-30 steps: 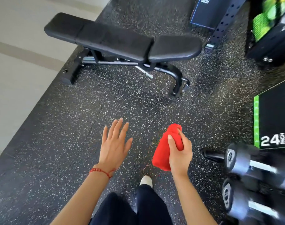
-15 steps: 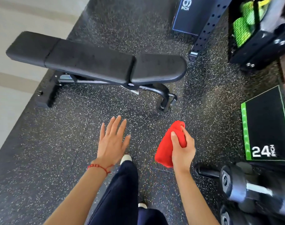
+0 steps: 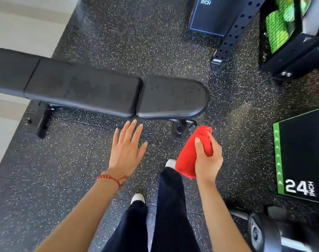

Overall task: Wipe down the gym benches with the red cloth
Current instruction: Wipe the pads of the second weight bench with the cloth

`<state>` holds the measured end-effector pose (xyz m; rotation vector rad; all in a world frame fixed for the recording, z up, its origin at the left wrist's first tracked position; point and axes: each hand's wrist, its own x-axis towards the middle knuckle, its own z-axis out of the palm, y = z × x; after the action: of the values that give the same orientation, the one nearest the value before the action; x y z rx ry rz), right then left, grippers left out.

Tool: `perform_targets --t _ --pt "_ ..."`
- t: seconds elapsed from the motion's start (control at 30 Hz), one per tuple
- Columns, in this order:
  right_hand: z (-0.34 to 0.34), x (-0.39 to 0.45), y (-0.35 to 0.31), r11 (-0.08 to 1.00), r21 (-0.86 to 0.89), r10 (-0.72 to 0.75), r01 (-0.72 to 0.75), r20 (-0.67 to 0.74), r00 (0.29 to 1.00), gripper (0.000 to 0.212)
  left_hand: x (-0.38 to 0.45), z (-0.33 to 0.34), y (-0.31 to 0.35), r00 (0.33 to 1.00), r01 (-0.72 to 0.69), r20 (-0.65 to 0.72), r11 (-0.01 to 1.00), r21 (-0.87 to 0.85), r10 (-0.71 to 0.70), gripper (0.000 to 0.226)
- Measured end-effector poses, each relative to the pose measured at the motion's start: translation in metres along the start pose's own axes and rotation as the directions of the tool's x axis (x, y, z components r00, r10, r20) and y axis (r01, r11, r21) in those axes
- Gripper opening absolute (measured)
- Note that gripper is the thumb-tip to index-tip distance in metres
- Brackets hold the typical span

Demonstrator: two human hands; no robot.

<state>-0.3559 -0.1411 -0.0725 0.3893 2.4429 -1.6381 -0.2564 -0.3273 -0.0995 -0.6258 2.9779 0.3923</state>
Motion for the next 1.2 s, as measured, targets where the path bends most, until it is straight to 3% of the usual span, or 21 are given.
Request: perform_targets --t 0.3,0.57,0.73,1.03,1.2 --pt "0.029 0.149 -0.024 0.993 -0.094 -0.056 0.067 0.113 0.992 0.039 0.122 0.024 0.035 0.995 0.098 -0.019 0.992 -0.075 -0.099 0.059" --pt "0.065 0.245 -0.013 0.934 -0.259 -0.205 0.245 0.173 0.963 0.039 0.189 0.079 0.038 0.992 0.126 0.021 0.983 -0.131 -0.124 0.058" --pt "0.097 0.267 0.012 0.864 -0.399 -0.244 0.309 0.205 0.948 0.039 0.209 0.131 0.014 0.991 0.125 0.065 0.976 -0.178 -0.115 0.057" --pt "0.128 0.279 0.038 0.674 -0.577 -0.443 0.462 0.185 0.877 0.037 0.232 0.192 -0.030 0.989 0.145 0.066 0.967 -0.210 -0.135 0.058" --pt "0.146 0.296 0.027 0.651 -0.600 -0.437 0.464 0.202 0.876 0.036 0.235 0.207 -0.035 0.990 0.128 0.084 0.971 -0.204 -0.113 0.058"
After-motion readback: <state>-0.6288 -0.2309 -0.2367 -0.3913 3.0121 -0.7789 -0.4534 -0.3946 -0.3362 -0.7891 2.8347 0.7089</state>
